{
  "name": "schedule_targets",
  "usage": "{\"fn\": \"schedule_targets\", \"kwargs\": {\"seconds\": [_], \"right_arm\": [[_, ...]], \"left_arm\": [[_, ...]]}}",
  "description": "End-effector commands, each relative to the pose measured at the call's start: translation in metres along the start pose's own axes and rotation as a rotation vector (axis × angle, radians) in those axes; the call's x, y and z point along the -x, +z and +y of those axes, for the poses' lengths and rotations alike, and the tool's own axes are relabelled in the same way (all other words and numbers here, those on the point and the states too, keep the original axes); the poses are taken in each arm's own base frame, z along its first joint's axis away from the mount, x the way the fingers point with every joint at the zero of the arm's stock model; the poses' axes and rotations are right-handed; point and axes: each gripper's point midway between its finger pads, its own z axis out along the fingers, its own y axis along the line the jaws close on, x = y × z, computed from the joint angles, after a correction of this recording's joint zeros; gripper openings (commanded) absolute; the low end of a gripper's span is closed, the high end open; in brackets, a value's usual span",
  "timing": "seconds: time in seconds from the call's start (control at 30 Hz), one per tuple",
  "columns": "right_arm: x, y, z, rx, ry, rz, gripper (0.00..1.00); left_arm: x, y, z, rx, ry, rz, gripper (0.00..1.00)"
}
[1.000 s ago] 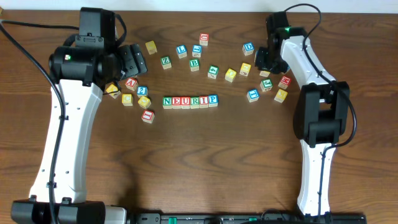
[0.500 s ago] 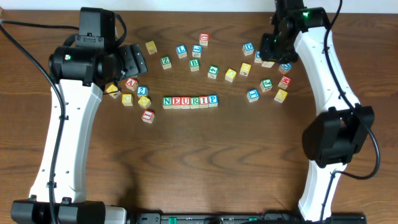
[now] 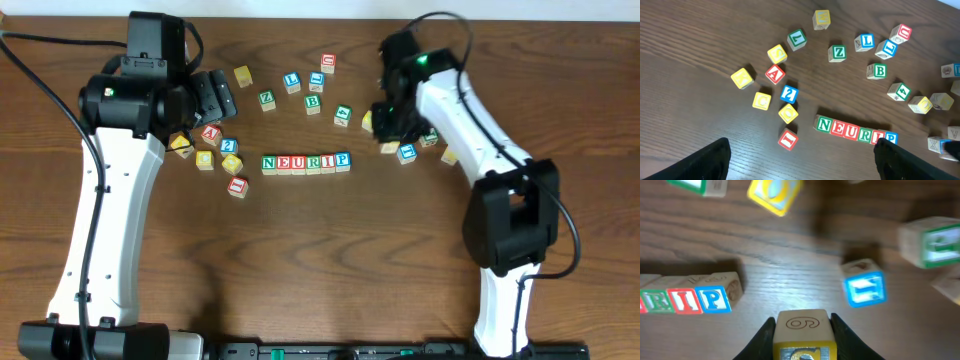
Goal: Spell out NEURIPS
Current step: 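Carry the S block and lower it right of the P block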
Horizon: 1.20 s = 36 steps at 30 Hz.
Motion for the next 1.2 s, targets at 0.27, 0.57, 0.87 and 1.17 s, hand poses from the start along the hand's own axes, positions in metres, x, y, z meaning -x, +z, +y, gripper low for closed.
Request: {"fn": "schedule_targets", "kwargs": {"seconds": [0.27,0.57,0.87,1.17], "right_arm": [[-0.010,0.049,0.024,-0.046,-0.072,-0.047,0.29],[-0.010,0.062,0.026,-0.052,-0.064,-0.077,0.33],[-0.001,0.056,0.029,-0.025,-0.057,-0.096,0.32],[0.016,0.021,0.037,0.002,-0.043,-0.119,0.27]], "left_arm": [[-0.001,0.005,0.002,0.011,0.019,0.008,0.90],[-0.001,0.005,0.002,0.011,0.019,0.008,0.90],[0.000,0.005,0.002,0.011,0.019,0.008,0.90],[0.000,0.005,0.002,0.011,0.019,0.008,0.91]]}}
